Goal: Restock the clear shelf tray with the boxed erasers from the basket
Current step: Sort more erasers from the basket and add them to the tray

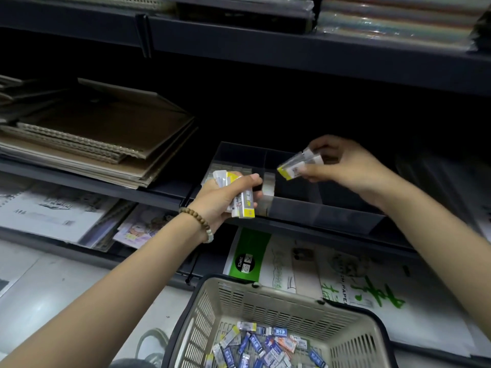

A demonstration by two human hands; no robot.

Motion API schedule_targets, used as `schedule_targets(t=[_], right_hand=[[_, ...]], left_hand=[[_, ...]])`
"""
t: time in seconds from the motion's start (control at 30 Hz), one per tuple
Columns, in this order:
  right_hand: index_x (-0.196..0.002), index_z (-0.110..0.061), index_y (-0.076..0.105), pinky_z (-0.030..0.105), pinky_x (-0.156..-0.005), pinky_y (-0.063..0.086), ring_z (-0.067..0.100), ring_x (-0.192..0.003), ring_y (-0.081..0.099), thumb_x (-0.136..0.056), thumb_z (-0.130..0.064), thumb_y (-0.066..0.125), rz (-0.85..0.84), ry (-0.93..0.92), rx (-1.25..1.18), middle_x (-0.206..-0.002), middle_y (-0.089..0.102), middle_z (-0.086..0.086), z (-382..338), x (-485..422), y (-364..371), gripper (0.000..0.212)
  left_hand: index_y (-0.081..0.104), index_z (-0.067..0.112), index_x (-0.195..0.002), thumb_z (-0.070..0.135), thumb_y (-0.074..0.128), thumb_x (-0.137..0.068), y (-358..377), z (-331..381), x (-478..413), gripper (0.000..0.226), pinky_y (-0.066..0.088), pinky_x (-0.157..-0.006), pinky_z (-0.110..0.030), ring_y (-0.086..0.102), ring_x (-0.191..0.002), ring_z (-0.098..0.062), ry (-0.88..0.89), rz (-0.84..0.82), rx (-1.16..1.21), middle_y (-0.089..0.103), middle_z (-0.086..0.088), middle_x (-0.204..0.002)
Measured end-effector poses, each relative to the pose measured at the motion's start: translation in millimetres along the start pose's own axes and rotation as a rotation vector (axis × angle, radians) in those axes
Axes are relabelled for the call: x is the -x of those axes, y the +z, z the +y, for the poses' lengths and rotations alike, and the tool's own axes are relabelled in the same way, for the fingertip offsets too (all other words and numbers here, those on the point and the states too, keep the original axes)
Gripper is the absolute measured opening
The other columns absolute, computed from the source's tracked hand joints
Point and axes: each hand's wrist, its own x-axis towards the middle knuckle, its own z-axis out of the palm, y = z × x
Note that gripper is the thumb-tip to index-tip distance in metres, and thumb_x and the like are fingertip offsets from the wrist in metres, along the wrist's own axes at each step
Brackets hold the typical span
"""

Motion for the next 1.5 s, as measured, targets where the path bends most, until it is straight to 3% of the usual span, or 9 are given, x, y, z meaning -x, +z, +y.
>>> schedule_targets(t=[0.23,0.5,0.7,0.83,0.9,1.0,1.2,1.33,1.5], right_hand=[[-0.11,-0.015,0.057,0.017,-0.065,0.041,0.014,-0.089,0.053,-0.077,-0.02,0.076,-0.057,-0.045,0.652,-0.097,0.052,-0.002,25,-31,10,0.038],[-0.108,-0.019,0.061,0.025,-0.07,0.041,0.013,-0.087,0.054,-0.081,-0.019,0.073,0.081,-0.048,0.69,-0.104,0.058,-0.001,43,-43,27,0.03],[-0.11,-0.016,0.064,0.024,-0.074,0.042,0.012,-0.089,0.053,-0.079,-0.017,0.074,0.077,-0.059,0.669,-0.11,0.062,0.003,42,-43,22,0.032],[-0.113,-0.015,0.065,0.027,-0.078,0.046,0.016,-0.097,0.057,-0.082,-0.016,0.071,0.068,-0.085,0.684,-0.115,0.063,0.006,38,-43,16,0.032],[-0.112,-0.014,0.065,0.03,-0.084,0.049,0.018,-0.102,0.058,-0.083,-0.015,0.07,0.069,-0.101,0.666,-0.115,0.064,0.006,36,-41,11,0.03],[-0.112,-0.014,0.064,0.032,-0.089,0.05,0.017,-0.103,0.058,-0.083,-0.014,0.069,0.075,-0.105,0.602,-0.114,0.063,0.005,33,-40,7,0.029],[-0.112,-0.015,0.064,0.036,-0.091,0.051,0.019,-0.104,0.06,-0.085,-0.013,0.067,0.094,-0.115,0.531,-0.113,0.064,0.006,32,-42,10,0.027],[-0.111,-0.016,0.064,0.035,-0.09,0.051,0.018,-0.104,0.06,-0.084,-0.013,0.068,0.084,-0.134,0.513,-0.113,0.064,0.005,33,-44,15,0.028],[-0.116,-0.016,0.062,0.034,-0.095,0.048,0.019,-0.111,0.057,-0.086,-0.013,0.065,0.024,-0.137,0.558,-0.12,0.062,0.006,34,-50,23,0.03]], left_hand=[[0.063,0.008,-0.087,0.032,0.083,-0.05,-13,0,-4,0.048,0.055,-0.057,-0.024,0.071,-0.074,-0.015,0.017,0.04,0.028,0.074,-0.003,-0.085],[0.057,0.007,-0.09,0.027,0.08,-0.058,-21,2,-6,0.044,0.054,-0.055,-0.024,0.068,-0.064,-0.012,0.042,0.037,0.003,0.073,-0.004,-0.08],[0.064,0.016,-0.107,0.033,0.075,-0.076,-20,24,-39,0.037,0.054,-0.071,-0.035,0.066,-0.091,-0.03,0.213,0.109,-0.699,0.069,-0.014,-0.093],[0.06,0.023,-0.111,0.034,0.071,-0.08,-4,36,-55,0.035,0.041,-0.054,-0.017,0.054,-0.061,0.0,0.251,-0.104,-1.157,0.057,0.009,-0.072],[0.065,0.022,-0.097,0.031,0.07,-0.08,0,33,-59,0.02,0.046,-0.064,-0.034,0.064,-0.076,-0.015,0.221,-0.192,-1.203,0.068,-0.009,-0.087],[0.062,-0.001,-0.105,0.034,0.069,-0.079,-1,30,-61,0.044,0.05,-0.074,-0.043,0.063,-0.086,-0.035,0.192,-0.189,-1.227,0.065,-0.024,-0.099],[0.065,0.002,-0.103,0.031,0.07,-0.079,-4,31,-64,0.038,0.047,-0.06,-0.012,0.065,-0.08,-0.022,0.148,-0.224,-1.162,0.071,-0.011,-0.093],[0.065,0.003,-0.106,0.027,0.069,-0.08,-3,30,-63,0.036,0.051,-0.074,-0.02,0.066,-0.091,-0.022,0.146,-0.214,-1.131,0.071,-0.01,-0.099],[0.064,-0.001,-0.096,0.024,0.071,-0.08,-5,28,-60,0.03,0.047,-0.06,-0.009,0.065,-0.072,-0.009,0.158,-0.2,-1.067,0.07,-0.006,-0.084]])
